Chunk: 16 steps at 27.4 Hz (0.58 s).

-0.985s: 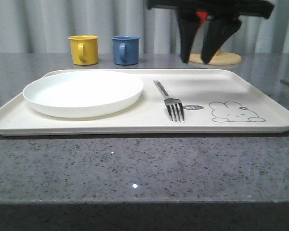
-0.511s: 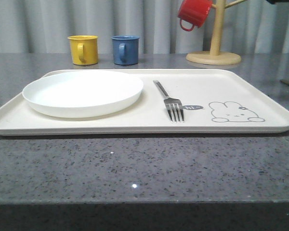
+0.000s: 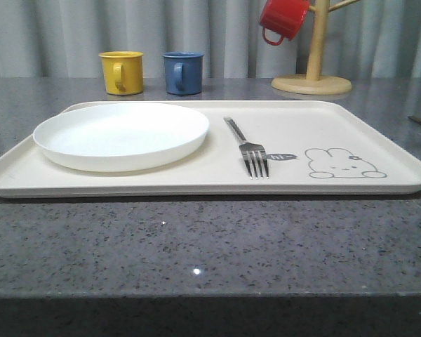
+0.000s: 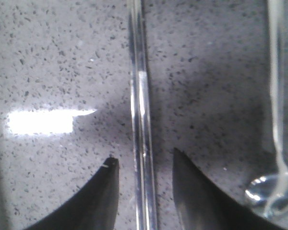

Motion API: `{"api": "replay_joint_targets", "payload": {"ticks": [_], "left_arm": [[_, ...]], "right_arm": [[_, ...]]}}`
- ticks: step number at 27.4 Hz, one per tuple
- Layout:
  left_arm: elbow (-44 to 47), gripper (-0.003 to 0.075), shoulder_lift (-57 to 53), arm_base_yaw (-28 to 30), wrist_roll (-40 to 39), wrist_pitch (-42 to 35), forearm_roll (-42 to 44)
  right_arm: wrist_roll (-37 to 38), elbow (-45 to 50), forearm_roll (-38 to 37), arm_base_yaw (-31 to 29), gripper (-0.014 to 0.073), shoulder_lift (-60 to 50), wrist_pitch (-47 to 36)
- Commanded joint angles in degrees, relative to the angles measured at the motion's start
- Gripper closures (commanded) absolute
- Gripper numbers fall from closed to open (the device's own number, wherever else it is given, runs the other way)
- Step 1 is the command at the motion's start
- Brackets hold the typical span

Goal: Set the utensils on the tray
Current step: 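Move the right gripper to the metal chopsticks and grasp them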

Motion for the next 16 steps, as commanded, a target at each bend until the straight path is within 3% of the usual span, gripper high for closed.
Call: {"api": "replay_joint_targets", "payload": {"ticks": [1,11,16], "left_arm": [[-1.6,0.0738,0.7,0.1,-0.5,-4.7,-0.6],[-1.6,0.0738,0.7,0.1,-0.5,-4.7,-0.6],[-1.6,0.0738,0.7,0.1,-0.5,-4.7,-0.6]], "right_arm": [[-1.1,-1.3,0.8,-0.4,0.0285,-0.2,-1.3],[-1.1,-1.3,0.9,-0.4,0.0291,2.3,-1.2],[-1.1,-1.3,0.9,-0.4,0.0407,2.3,-0.5]]}}
